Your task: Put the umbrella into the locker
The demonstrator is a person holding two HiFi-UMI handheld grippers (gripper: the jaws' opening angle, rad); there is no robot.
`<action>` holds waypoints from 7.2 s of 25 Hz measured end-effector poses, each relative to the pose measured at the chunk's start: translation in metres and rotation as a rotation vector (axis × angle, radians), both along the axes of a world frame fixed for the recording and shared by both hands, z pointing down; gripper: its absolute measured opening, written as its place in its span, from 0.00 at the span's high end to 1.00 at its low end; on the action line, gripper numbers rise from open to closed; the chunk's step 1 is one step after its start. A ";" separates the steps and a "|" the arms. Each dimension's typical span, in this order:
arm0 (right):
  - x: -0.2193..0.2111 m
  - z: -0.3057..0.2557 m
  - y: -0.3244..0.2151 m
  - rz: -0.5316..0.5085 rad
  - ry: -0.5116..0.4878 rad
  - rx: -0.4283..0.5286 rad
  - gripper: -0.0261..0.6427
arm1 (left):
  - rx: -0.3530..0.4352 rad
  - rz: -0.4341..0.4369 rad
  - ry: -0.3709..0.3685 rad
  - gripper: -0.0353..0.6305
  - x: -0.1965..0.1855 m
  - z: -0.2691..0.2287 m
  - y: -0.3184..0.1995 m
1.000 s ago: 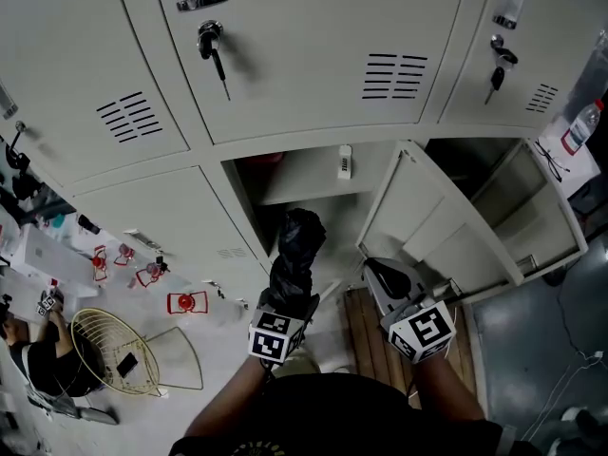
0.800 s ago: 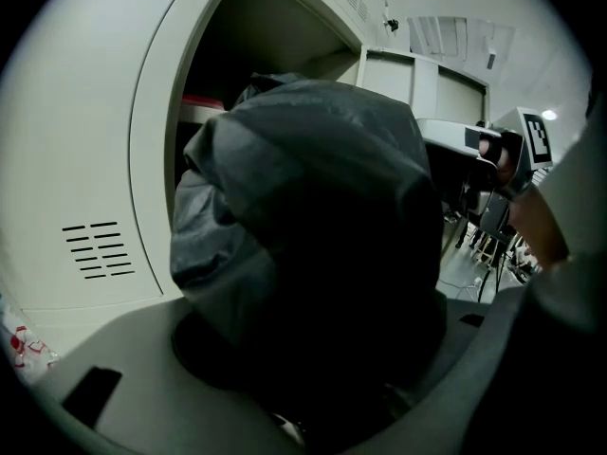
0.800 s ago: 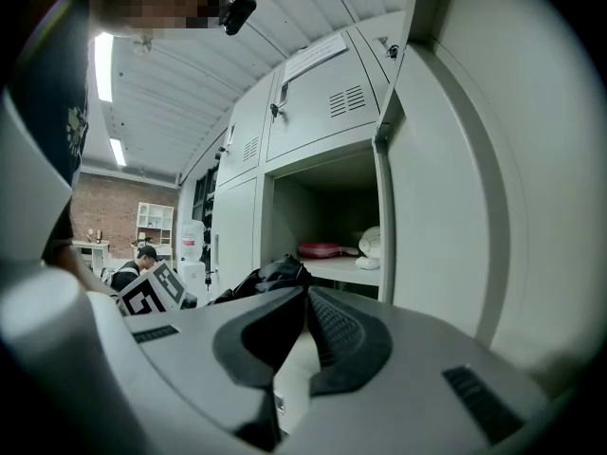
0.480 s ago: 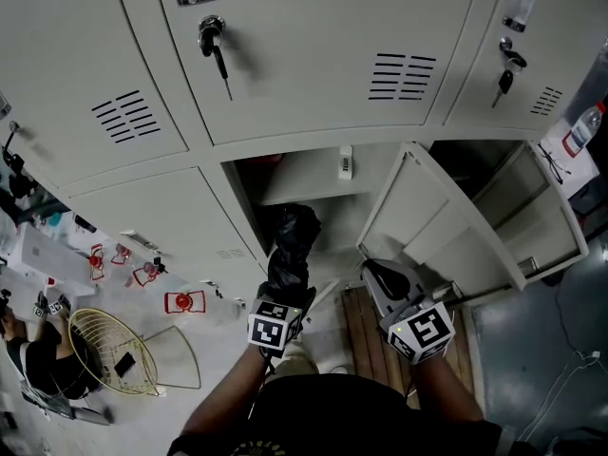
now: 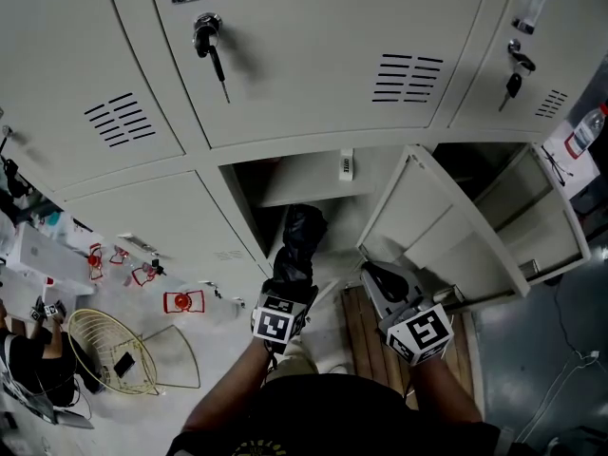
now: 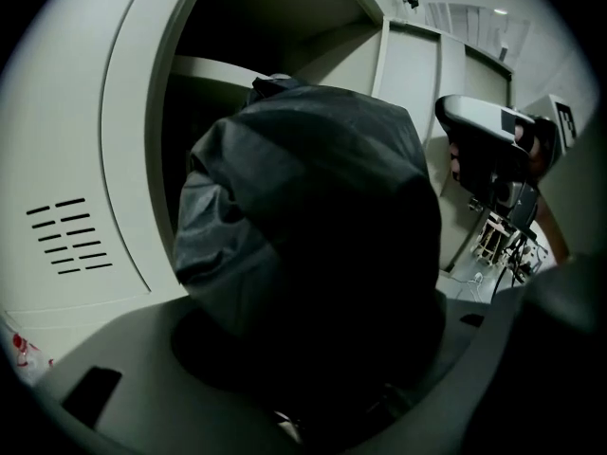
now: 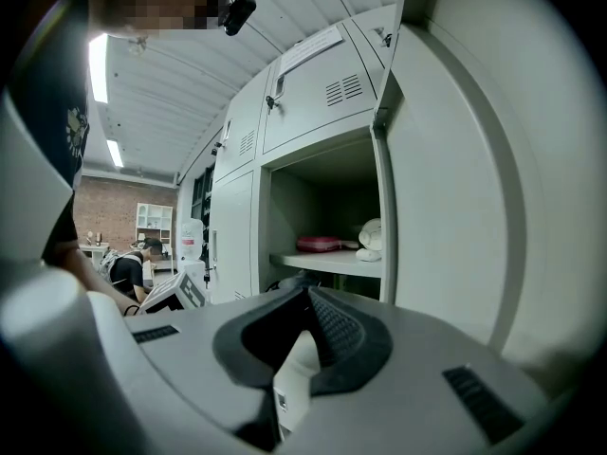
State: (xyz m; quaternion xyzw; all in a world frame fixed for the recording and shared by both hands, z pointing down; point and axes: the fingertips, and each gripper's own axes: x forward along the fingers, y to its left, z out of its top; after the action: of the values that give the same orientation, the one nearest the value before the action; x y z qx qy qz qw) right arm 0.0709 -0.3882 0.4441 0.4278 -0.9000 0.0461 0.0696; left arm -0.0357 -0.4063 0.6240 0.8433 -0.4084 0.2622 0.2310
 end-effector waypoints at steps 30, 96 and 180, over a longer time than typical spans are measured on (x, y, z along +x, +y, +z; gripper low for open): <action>-0.010 0.015 -0.011 -0.004 -0.005 -0.044 0.91 | 0.022 -0.110 -0.034 0.51 -0.009 0.014 -0.065; -0.039 0.021 -0.048 0.011 0.039 -0.082 0.91 | -0.112 -0.101 0.004 0.44 0.006 0.026 -0.134; -0.027 0.014 0.075 -0.128 0.010 -0.060 0.91 | 0.088 -0.179 -0.145 0.74 0.002 0.012 -0.017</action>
State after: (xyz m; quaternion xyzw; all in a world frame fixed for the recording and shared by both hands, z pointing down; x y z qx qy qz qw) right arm 0.0444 -0.3134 0.4578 0.3674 -0.9234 0.0662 0.0896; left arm -0.0334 -0.4237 0.6355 0.7915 -0.5088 0.2828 0.1861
